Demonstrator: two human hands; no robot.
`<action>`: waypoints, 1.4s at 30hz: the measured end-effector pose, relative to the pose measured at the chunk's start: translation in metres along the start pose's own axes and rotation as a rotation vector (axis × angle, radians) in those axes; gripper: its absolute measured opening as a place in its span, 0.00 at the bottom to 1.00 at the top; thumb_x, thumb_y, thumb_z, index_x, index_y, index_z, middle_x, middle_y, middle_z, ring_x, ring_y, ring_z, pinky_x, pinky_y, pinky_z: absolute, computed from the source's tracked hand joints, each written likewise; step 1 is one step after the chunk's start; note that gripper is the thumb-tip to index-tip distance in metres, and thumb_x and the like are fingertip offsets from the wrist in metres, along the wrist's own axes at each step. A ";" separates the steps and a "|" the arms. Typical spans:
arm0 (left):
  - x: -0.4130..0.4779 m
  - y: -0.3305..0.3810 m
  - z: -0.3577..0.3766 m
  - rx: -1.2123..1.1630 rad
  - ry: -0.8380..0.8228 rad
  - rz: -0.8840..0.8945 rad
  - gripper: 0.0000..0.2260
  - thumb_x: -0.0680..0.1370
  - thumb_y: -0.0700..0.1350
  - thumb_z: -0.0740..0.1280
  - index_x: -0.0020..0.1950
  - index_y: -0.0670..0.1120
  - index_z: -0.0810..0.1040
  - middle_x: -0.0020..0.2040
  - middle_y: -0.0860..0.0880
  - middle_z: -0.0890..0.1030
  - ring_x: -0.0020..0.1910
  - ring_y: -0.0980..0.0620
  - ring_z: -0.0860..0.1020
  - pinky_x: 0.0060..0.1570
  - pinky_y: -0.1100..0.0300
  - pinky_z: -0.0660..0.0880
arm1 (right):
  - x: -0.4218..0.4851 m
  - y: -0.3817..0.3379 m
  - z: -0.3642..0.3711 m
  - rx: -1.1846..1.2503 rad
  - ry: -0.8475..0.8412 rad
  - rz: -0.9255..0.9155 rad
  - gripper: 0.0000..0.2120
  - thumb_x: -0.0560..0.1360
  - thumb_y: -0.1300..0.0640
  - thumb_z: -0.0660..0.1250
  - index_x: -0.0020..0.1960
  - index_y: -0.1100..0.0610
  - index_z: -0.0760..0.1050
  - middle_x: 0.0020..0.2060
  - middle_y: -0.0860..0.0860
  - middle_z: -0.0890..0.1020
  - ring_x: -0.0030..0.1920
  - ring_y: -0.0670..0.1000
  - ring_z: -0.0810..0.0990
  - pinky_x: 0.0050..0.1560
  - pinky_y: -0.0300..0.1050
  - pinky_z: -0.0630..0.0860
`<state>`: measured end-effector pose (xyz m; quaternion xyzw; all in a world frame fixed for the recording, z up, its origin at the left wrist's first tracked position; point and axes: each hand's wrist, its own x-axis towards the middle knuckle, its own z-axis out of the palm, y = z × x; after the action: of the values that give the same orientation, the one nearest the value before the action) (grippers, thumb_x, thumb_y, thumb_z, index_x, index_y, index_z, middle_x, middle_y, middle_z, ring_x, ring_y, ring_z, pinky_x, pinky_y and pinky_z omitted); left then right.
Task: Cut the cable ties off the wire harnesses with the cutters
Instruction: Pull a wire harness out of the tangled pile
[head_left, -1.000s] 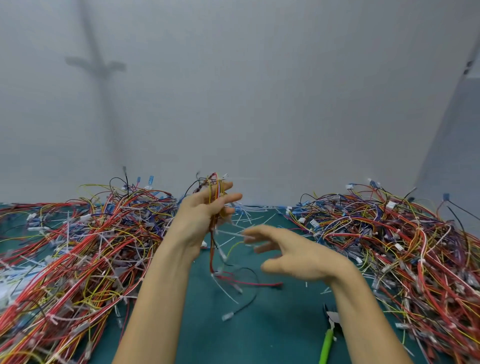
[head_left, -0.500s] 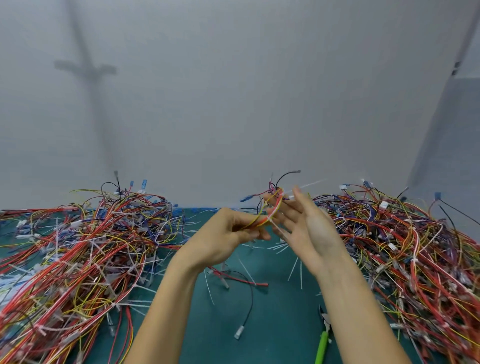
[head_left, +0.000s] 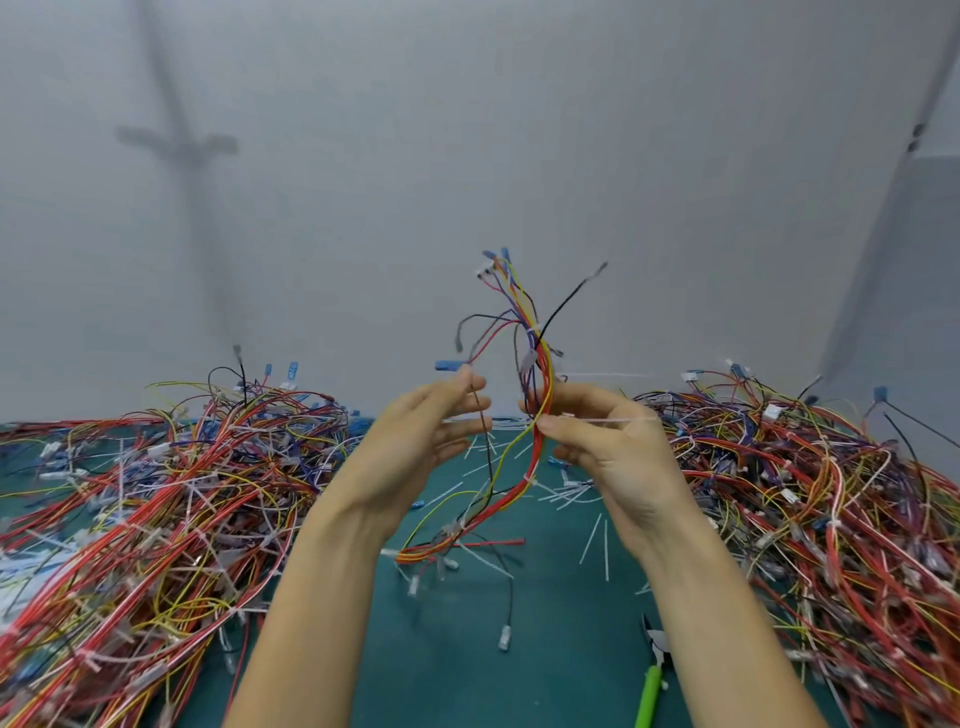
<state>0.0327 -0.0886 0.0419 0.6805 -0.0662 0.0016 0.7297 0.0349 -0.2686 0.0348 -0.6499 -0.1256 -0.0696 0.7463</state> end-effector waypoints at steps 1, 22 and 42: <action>0.001 0.001 0.000 -0.057 0.008 -0.005 0.22 0.70 0.60 0.65 0.59 0.49 0.80 0.55 0.52 0.84 0.54 0.55 0.82 0.61 0.55 0.73 | -0.001 0.000 0.003 -0.010 -0.017 -0.006 0.12 0.70 0.66 0.72 0.43 0.49 0.86 0.41 0.48 0.86 0.41 0.44 0.81 0.41 0.38 0.73; -0.005 0.011 0.000 -0.216 0.123 0.302 0.06 0.76 0.41 0.68 0.48 0.41 0.83 0.46 0.45 0.86 0.44 0.50 0.85 0.44 0.66 0.78 | -0.007 -0.009 0.008 -0.375 0.004 -0.082 0.09 0.71 0.46 0.73 0.44 0.51 0.78 0.41 0.47 0.85 0.42 0.47 0.84 0.43 0.45 0.77; -0.005 0.011 0.020 -0.213 0.173 0.362 0.07 0.66 0.41 0.76 0.44 0.46 0.87 0.42 0.44 0.86 0.42 0.49 0.85 0.44 0.63 0.79 | -0.014 -0.027 0.011 -0.300 -0.037 -0.266 0.05 0.75 0.55 0.72 0.48 0.47 0.85 0.39 0.43 0.86 0.38 0.42 0.84 0.37 0.33 0.77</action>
<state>0.0244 -0.1074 0.0533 0.5741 -0.1241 0.1837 0.7882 0.0136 -0.2624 0.0577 -0.7326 -0.2124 -0.1738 0.6229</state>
